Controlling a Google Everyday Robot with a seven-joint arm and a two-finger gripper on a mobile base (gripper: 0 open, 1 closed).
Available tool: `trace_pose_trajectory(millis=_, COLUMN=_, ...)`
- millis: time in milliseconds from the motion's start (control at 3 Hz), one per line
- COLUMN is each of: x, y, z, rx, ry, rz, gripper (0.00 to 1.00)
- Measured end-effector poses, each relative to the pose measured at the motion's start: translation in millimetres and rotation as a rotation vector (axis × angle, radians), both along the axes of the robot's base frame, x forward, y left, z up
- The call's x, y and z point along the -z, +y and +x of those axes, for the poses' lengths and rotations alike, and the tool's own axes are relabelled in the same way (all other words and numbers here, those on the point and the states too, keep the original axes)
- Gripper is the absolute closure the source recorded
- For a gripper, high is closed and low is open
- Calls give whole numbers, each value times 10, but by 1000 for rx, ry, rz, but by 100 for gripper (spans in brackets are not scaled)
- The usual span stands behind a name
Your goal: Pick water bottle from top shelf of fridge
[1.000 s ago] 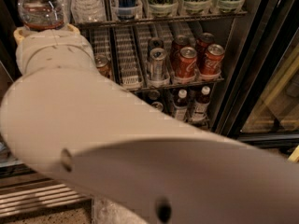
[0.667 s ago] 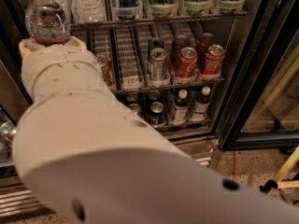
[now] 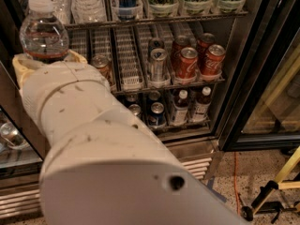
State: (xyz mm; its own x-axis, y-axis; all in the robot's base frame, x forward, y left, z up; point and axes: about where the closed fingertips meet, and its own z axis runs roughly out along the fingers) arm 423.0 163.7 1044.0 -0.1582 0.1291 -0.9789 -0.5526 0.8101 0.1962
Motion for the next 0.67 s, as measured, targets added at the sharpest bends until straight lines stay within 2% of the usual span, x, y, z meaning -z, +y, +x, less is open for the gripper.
trace_pose_trajectory(millis=333, x=-32, y=92, z=-221, rx=-67, ry=-11, rz=15, gripper=100)
trace_pose_trajectory(millis=667, x=-32, y=92, z=-221, rx=-67, ry=-11, rz=15, gripper=100)
